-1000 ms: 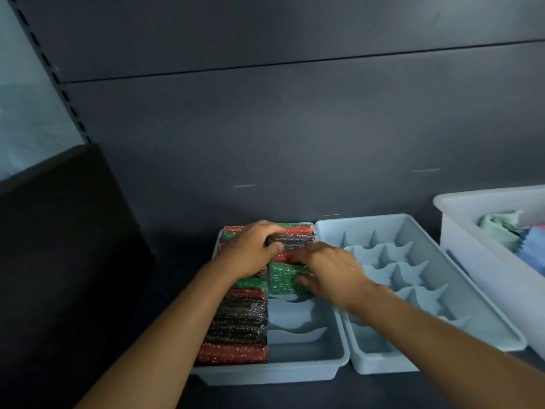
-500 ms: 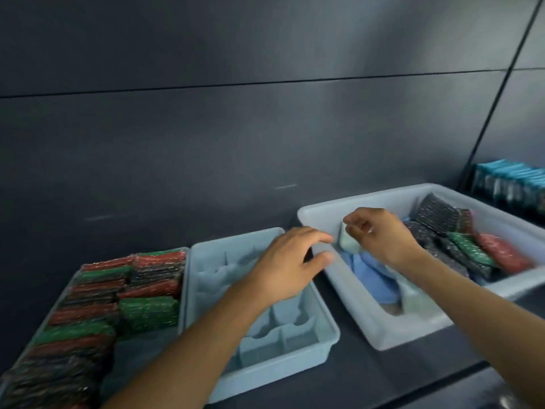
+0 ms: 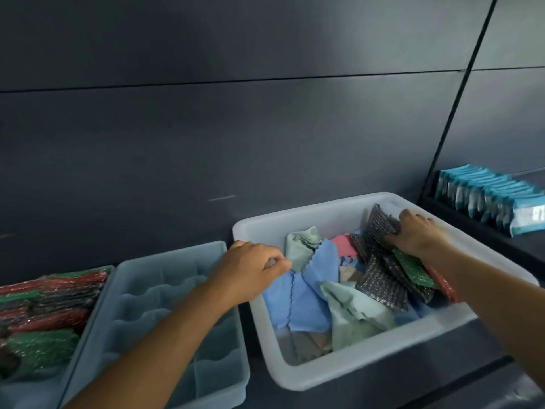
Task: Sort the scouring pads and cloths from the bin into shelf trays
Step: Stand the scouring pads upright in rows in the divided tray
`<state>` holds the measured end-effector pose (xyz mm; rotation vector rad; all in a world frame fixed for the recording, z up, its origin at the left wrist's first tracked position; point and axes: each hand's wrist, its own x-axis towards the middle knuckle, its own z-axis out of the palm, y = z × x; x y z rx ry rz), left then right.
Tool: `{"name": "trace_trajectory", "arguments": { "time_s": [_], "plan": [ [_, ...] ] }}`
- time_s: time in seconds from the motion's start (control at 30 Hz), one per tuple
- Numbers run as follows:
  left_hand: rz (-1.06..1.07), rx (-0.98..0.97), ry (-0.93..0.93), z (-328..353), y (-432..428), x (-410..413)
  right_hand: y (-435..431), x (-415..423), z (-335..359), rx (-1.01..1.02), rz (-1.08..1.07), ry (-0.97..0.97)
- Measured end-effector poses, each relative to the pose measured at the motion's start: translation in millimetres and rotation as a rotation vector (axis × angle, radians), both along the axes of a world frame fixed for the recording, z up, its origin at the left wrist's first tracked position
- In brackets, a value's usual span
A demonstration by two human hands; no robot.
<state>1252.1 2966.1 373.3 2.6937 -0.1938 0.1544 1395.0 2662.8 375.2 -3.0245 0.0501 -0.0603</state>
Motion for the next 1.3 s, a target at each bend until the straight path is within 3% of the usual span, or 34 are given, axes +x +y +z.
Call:
{"name": "trace_trajectory", "arguments": {
  "time_s": [0.23, 0.33, 0.4, 0.43, 0.5, 0.53, 0.63, 0.7, 0.8, 0.9, 1.1, 1.3],
  "plan": [
    [0.022, -0.114, 0.040, 4, -11, 6, 14, -9, 9, -0.058, 0.114, -0.193],
    [0.007, -0.222, 0.013, 6, -14, 6, 34, -21, 28, 0.036, 0.143, -0.297],
    [0.007, -0.294, -0.042, 9, -16, 6, 52, -36, 43, 0.273, 0.196, -0.309],
    [0.022, -0.330, -0.073, 11, -17, 6, 61, -44, 50, 0.503, 0.216, -0.269],
    [0.081, -0.473, -0.087, 19, -16, 3, 82, -62, 61, 0.996, 0.228, -0.054],
    [0.111, -0.583, -0.080, 23, -15, 1, 91, -71, 63, 1.149, 0.233, 0.040],
    [0.148, -0.948, -0.055, 34, -4, -12, 121, -91, 61, 1.353, 0.320, 0.167],
    [0.183, -1.136, -0.063, 39, 8, -24, 141, -103, 58, 1.400, 0.403, 0.210],
    [0.247, -1.193, -0.119, 41, 34, -49, 173, -121, 54, 1.348, 0.462, 0.243],
    [0.326, -1.135, -0.189, 39, 73, -79, 210, -139, 52, 1.289, 0.457, 0.147],
    [0.542, -0.965, -0.332, 37, 174, -151, 285, -176, 48, 1.443, 0.532, 0.134],
    [0.807, -0.995, -0.525, 31, 256, -205, 357, -226, 27, 1.264, 0.683, 0.197]
  ]
}}
